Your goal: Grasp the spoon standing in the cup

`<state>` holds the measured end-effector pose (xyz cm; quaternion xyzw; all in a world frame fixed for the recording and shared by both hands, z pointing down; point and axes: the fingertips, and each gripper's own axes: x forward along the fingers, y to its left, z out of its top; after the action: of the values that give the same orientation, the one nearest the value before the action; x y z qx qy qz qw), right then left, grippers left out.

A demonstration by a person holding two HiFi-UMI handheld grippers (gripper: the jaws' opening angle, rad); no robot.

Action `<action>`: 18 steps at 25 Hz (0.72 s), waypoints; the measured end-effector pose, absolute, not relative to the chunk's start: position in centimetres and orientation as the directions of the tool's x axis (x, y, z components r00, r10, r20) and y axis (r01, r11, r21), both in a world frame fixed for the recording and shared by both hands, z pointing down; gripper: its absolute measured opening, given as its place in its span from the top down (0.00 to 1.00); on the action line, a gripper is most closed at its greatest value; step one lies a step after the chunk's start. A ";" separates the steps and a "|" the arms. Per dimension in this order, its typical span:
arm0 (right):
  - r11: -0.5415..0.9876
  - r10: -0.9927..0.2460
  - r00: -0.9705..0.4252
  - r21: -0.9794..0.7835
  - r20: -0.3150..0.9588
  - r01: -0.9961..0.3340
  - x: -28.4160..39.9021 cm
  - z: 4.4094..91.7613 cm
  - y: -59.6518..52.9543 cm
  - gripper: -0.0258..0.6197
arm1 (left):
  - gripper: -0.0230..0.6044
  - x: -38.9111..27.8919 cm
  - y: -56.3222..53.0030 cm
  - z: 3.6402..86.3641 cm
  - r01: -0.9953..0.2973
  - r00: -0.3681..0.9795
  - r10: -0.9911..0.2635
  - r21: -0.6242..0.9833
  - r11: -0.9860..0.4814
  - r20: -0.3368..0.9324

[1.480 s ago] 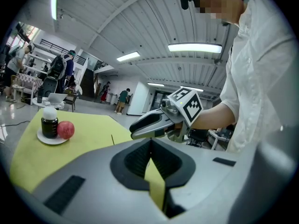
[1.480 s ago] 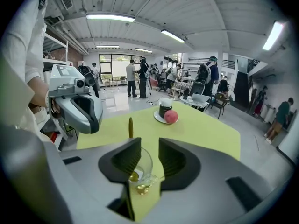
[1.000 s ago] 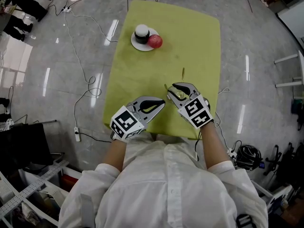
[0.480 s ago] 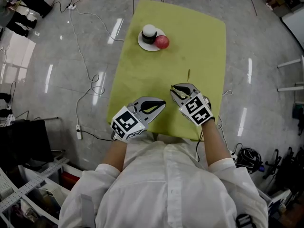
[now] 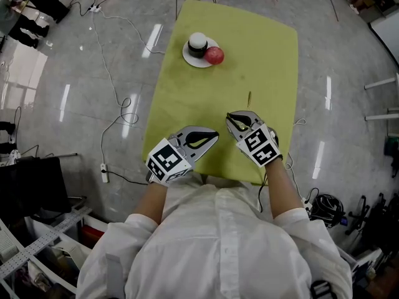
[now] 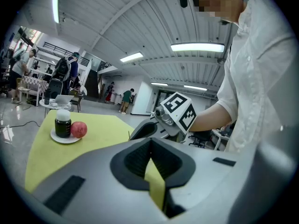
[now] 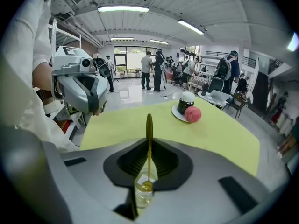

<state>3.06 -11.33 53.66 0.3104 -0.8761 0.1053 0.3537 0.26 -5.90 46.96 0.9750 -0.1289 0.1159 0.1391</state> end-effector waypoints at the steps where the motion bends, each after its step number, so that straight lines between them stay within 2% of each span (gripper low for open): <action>1: 0.783 -0.473 -0.556 0.036 0.684 -0.621 3.1 53.6 -11.4 0.92 | 0.96 0.3 -5.9 46.9 -0.281 0.941 -0.218 0.240 -0.929 0.261; 18: 0.724 -0.569 -0.554 0.051 0.608 -0.688 4.1 50.6 -11.4 0.92 | 0.96 0.8 -5.8 46.5 -0.248 0.949 -0.189 0.226 -0.942 0.254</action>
<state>4.07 -11.37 50.55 0.3588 -0.8761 0.0965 0.3072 0.75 -5.85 46.51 0.9787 -0.1116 0.1150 0.1285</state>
